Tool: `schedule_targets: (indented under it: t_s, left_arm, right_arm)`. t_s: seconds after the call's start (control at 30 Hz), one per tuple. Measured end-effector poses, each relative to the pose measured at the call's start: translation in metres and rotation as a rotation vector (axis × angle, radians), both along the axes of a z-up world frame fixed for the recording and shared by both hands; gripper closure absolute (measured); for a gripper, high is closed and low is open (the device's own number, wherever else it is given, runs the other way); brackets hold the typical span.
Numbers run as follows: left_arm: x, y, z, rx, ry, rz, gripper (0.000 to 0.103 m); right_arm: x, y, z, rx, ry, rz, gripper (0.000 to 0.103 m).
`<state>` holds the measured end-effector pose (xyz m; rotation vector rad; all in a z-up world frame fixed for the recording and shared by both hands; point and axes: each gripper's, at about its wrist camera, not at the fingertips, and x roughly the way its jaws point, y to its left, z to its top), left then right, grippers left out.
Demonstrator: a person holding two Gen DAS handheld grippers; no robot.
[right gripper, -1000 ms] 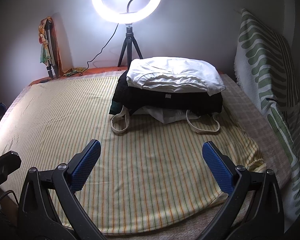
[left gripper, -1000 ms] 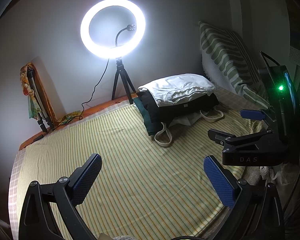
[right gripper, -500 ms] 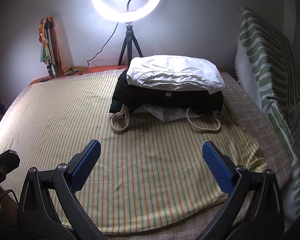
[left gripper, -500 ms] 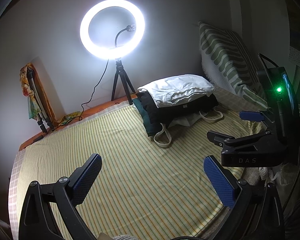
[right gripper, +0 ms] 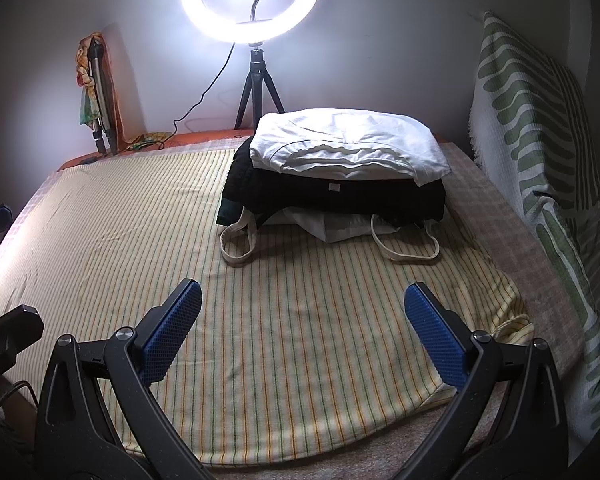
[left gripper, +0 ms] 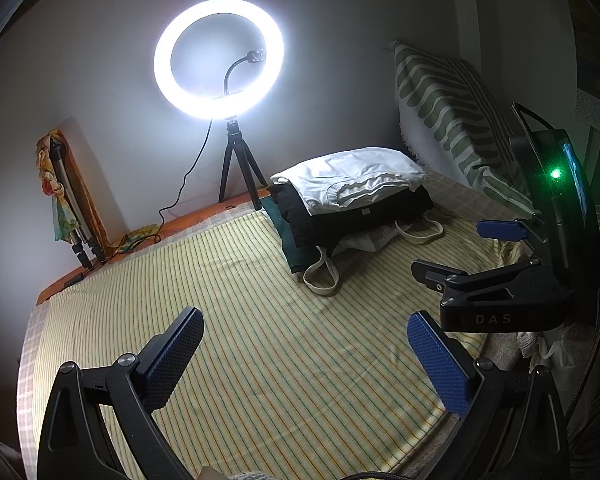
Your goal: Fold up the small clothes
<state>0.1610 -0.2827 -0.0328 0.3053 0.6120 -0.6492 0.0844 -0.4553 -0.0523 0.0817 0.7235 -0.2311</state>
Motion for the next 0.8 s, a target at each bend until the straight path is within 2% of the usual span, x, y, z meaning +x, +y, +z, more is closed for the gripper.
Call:
schedule_targets:
  t_s: [0.43, 0.8]
  left_arm:
    - [0.0025, -0.0010, -0.0017, 0.000, 0.012, 0.009, 0.000]
    - [-0.0030, -0.0022, -0.0020, 0.017, -0.019, 0.020, 0.000]
  right_arm:
    - [-0.0007, -0.0027, -0.0010, 0.005, 0.006, -0.001, 0.000]
    - [0.0009, -0.0060, -0.0022, 0.007, 0.010, 0.005, 0.000]
